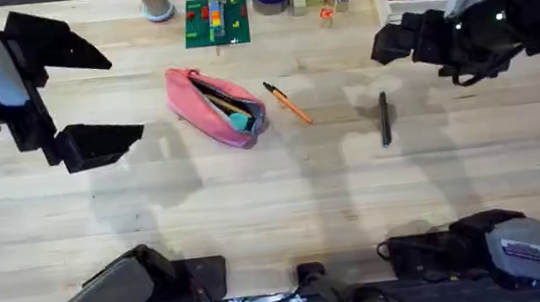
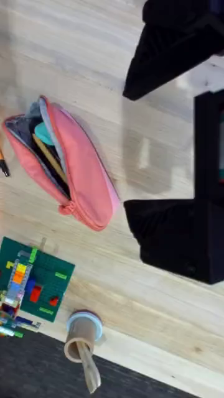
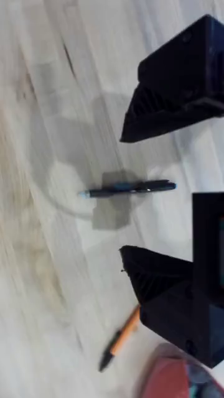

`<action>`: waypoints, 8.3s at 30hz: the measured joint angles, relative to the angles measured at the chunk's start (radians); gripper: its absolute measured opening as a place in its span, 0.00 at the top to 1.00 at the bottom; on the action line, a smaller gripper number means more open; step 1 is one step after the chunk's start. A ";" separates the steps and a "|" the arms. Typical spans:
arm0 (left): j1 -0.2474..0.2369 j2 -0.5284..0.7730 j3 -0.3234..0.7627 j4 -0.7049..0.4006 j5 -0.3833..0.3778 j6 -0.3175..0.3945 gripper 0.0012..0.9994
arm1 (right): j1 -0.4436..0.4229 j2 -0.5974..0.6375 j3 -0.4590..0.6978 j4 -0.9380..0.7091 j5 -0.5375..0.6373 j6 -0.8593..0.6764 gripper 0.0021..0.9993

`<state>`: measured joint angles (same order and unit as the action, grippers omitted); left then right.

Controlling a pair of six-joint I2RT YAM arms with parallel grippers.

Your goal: Unzip the bag, pick up the pens from the table one at a time and place them inside, then zip the bag closed.

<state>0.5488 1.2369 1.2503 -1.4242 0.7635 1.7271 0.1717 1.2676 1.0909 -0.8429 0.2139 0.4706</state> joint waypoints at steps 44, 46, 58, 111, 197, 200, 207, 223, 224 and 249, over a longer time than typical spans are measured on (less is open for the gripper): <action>0.000 0.000 0.000 0.000 0.000 0.000 0.01 | -0.077 0.430 -0.022 0.131 -0.117 -0.117 0.29; 0.000 0.000 0.000 0.000 0.000 0.000 0.01 | -0.078 0.430 -0.022 0.132 -0.115 -0.117 0.45; 0.000 0.000 0.000 0.000 0.000 0.000 0.01 | -0.079 0.430 -0.019 0.128 -0.092 -0.138 0.96; 0.000 0.000 0.000 0.000 0.000 0.000 0.01 | 0.447 0.240 0.137 0.489 -0.410 -0.558 0.97; 0.000 0.000 0.000 0.000 0.000 0.000 0.01 | 0.584 0.607 0.140 0.833 -0.417 -0.654 0.00; 0.000 0.000 0.000 0.000 0.000 0.000 0.01 | 0.581 0.572 0.140 0.815 -0.416 -0.655 0.00; 0.000 0.000 0.000 0.000 0.000 0.000 0.01 | 0.538 0.373 0.141 0.677 -0.417 -0.656 0.00; 0.000 0.000 0.000 0.000 0.000 0.000 0.01 | 0.427 0.255 0.141 0.243 -0.416 -0.657 0.00; 0.000 0.000 0.000 0.000 0.000 0.000 0.01 | 0.426 0.255 0.141 0.239 -0.416 -0.657 0.00; 0.000 0.000 0.000 0.000 0.000 0.000 0.01 | 0.421 0.440 0.141 0.182 -0.225 -0.650 0.00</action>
<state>0.5488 1.2369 1.2503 -1.4242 0.7639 1.7271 0.5922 1.7075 1.2324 -0.6609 -0.0109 -0.1792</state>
